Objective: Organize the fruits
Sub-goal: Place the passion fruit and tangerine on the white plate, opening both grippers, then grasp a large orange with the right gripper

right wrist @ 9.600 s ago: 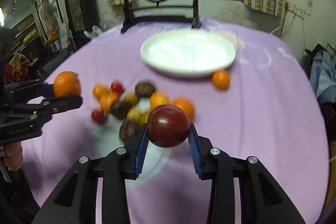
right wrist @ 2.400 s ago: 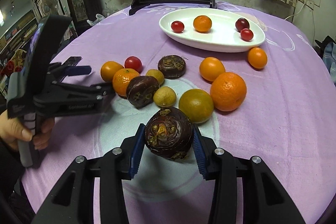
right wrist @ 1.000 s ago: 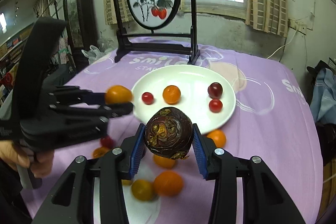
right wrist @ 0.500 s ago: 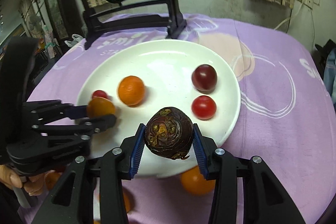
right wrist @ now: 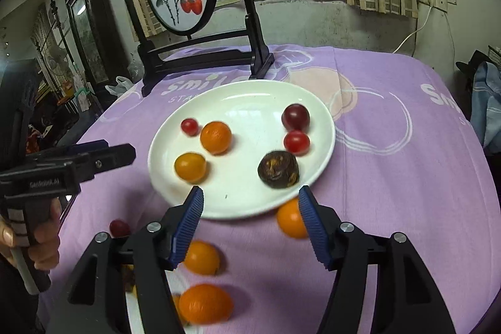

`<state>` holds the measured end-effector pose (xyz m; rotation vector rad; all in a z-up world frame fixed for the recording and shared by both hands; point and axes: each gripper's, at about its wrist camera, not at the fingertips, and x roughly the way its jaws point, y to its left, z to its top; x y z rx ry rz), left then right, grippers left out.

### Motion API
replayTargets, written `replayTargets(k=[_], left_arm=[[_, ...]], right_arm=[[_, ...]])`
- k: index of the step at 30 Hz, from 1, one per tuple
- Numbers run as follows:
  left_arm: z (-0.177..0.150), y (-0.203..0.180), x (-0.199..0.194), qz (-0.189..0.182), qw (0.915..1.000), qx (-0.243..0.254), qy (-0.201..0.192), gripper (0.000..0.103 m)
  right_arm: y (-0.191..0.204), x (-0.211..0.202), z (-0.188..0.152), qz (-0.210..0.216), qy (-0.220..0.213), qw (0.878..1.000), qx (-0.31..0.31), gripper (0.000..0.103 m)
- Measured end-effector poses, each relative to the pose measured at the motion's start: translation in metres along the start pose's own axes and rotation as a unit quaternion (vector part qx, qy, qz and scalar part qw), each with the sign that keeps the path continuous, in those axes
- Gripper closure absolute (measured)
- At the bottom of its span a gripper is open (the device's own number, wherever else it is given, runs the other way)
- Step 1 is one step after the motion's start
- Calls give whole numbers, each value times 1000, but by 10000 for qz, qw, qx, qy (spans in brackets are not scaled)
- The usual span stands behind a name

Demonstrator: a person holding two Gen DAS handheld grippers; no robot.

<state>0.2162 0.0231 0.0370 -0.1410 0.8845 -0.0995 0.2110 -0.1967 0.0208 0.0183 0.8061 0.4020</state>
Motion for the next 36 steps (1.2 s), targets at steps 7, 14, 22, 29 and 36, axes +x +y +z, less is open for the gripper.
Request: replayTargets(k=[7,14,22,29,36], left_arm=[[-43,16,-32,4,10000,-42,-11,11],[-77,19,-43,103,9999,114,28,10],[-94,33,-30,320,9994,101,79,10],[-99,53,-37,343,9993,-84,-114,10],[-98,64,-40,184,9994,-288,-96,10]], right_arm=[[2,-28,-46,1,187,9998,-3,38],[13,-43,-81,-124,361,9993,-59,37],[33,-31,-105,-458,679,9963,-248,37],[42,-14,-116,-653,930,9926,-424,37],[48,-3,-104,-774,896,9913,-581,37]])
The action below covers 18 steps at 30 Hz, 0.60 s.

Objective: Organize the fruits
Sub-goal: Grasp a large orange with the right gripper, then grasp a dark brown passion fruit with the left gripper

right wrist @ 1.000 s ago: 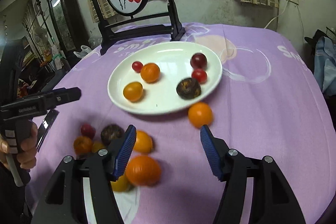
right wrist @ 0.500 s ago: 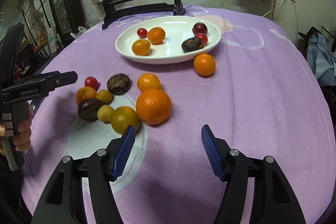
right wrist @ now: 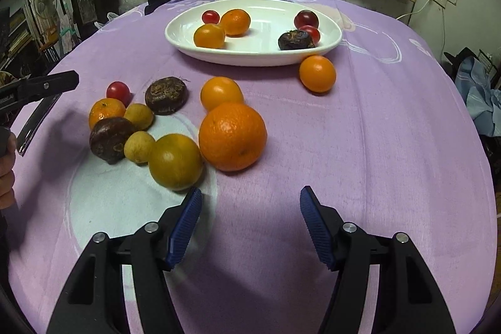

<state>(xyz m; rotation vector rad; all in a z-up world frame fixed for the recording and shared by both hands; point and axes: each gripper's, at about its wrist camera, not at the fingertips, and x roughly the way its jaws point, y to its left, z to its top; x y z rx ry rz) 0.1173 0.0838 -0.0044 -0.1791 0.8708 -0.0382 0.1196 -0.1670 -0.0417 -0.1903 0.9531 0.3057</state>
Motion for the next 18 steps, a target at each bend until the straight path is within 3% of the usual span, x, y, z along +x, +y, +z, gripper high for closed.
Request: replayTargets(k=[5,9,14,15,18], left_arm=[[-6,-12,2,-49,9995,287,121,10],[-9,-19,2,-111,9988,456,137,10],[-12,-21,6,-165,9983,506,243,9],[-12,-21,8,-176,9982,500,293,9],[-13,-21,11,-211,9979,505,357,9]], right_arm=[[1,10,15,-108,-1,9999,-101,37],[2,15,31,82,-99,9999,-65,37],[3,18,38,366,-164,9992,-63,46],[2,20,38,449,-160,9989,-24,55],[-1,19,37,538,-171,9984,81,57]])
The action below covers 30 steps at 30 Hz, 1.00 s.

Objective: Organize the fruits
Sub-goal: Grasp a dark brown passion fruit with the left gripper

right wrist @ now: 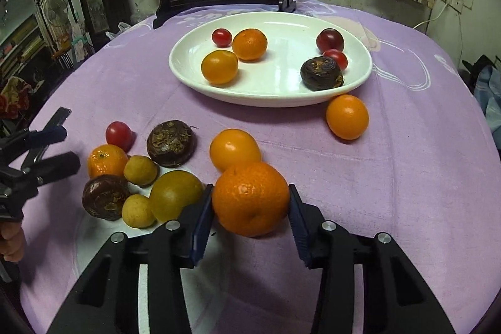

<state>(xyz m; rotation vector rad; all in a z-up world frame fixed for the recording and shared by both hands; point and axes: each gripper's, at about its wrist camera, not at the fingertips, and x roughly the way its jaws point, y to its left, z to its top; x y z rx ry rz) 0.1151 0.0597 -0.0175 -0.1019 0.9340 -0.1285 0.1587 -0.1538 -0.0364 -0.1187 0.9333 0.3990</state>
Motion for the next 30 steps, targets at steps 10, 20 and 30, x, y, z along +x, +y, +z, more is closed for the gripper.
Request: replayTargets(k=[10,20,30], left_arm=[[-2,-4,2,16,10000,72,15,9],[-17,-34,-12,-234,9986,477,18,9],[-33,-60,8,-236,9956,761,488,37]], right_arm=[[-10,-29,-21,6,-213,9993,311,57],[-15,-36,-35,77,-246,9987,433,57],[-16,-44,-37,248,-384,9980,428,57]])
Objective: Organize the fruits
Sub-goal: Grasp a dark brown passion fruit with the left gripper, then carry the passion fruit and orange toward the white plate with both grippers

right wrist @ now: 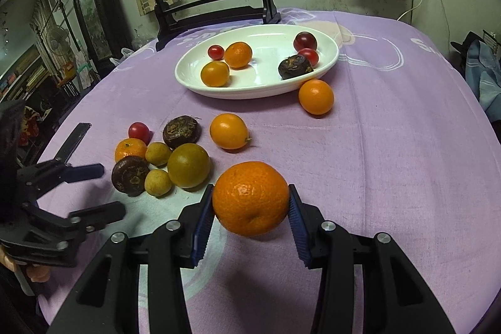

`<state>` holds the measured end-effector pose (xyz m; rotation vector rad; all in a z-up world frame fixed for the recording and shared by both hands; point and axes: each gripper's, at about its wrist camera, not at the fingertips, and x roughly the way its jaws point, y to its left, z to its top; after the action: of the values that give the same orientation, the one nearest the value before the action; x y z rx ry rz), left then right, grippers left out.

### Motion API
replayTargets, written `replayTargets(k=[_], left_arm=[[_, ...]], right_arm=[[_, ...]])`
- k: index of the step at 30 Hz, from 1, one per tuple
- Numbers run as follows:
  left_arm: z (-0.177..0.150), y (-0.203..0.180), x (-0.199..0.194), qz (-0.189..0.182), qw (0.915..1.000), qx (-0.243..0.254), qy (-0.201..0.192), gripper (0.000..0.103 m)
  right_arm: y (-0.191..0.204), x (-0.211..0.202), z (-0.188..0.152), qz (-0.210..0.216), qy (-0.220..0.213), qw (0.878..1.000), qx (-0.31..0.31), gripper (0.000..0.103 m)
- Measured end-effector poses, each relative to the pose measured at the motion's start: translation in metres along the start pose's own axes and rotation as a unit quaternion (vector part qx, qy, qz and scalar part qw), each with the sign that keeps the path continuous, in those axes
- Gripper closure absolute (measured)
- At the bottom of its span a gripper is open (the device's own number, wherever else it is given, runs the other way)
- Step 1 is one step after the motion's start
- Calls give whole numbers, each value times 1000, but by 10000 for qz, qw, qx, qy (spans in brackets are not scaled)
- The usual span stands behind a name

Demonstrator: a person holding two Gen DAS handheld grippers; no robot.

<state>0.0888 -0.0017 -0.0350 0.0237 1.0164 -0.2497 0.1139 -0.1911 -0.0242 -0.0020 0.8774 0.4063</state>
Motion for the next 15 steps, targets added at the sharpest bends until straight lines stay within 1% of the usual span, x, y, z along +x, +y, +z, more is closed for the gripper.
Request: replayTargets(k=[2,4,5,6,11,12,13,14,15], left_arm=[[1,0,8,13,9998,-86,155,41],[3,-2,10,103,9998,-125,146,45],[5,-3,11,122,9997,-145,163,49],[6,-4,12,116,9997,-162,171,51],[14,-9,18,151,9994,-210,237,51],[16,-10,19,155,9993,-229,233,53],[17,-10,20,159,9993,-251,223,55],[19,-9,21,158,9993,-270,213,61],[21,-8,22,155,9993,-286,205,64]], right_arm=[[0,-1,0,32,-3,10000,-13,57],[0,-1,0,70,27,10000,-18,57],[0,-1,0,84,36,10000,-17,57],[0,-1,0,93,39,9999,-13,57],[2,-3,-1,82,30,9999,-72,57],[2,-3,-1,83,36,9999,-83,57],[2,-3,-2,86,40,9999,-91,57],[2,-3,-2,83,43,9999,-99,57],[3,-3,-2,77,46,9999,-115,57]])
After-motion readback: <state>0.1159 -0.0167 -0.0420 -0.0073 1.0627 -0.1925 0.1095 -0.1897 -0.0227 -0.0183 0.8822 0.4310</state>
